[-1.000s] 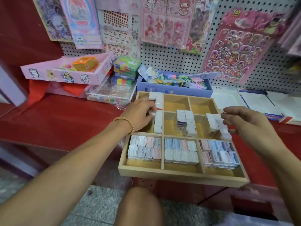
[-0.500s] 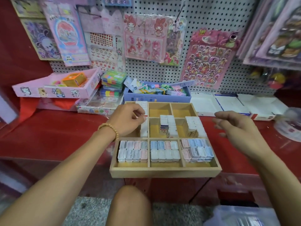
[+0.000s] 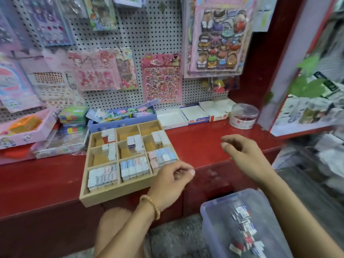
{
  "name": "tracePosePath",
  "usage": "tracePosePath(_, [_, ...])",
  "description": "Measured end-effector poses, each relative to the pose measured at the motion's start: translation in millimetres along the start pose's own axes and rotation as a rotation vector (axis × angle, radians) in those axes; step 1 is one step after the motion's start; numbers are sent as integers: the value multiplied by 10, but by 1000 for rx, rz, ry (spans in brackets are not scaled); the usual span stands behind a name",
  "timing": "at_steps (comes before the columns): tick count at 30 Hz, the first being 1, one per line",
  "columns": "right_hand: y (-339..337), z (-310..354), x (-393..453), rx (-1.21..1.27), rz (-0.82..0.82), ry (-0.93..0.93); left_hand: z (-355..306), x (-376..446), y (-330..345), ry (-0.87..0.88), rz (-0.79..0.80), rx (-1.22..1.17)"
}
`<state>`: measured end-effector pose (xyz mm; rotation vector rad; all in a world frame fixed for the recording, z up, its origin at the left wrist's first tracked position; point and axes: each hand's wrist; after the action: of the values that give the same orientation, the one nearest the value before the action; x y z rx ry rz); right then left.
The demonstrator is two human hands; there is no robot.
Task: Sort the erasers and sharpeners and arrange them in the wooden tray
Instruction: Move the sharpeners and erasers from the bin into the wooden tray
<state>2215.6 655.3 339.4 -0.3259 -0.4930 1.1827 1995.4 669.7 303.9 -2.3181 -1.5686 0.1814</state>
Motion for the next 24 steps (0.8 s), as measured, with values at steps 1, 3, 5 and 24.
tracePosePath(1, [-102, -69, -81, -7, -18, 14, -5, -30, 170, -6, 35, -14])
tracePosePath(3, [-298, -252, -250, -10, -59, 60, -11, -97, 514, -13, 112, -26])
tracePosePath(5, [-479, -472, -425, -9, -106, 113, 43, -135, 867, -33, 199, -20])
tracePosePath(24, [33, -3366, -1636, 139, -229, 989, 1947, 269, 2617, -91, 614, 592])
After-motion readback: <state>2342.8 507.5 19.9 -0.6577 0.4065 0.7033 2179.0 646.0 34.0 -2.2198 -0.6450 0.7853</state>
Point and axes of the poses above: each hand's wrist, its own x-axis towards the middle knuckle, its own y-axis out of the palm, z = x × y
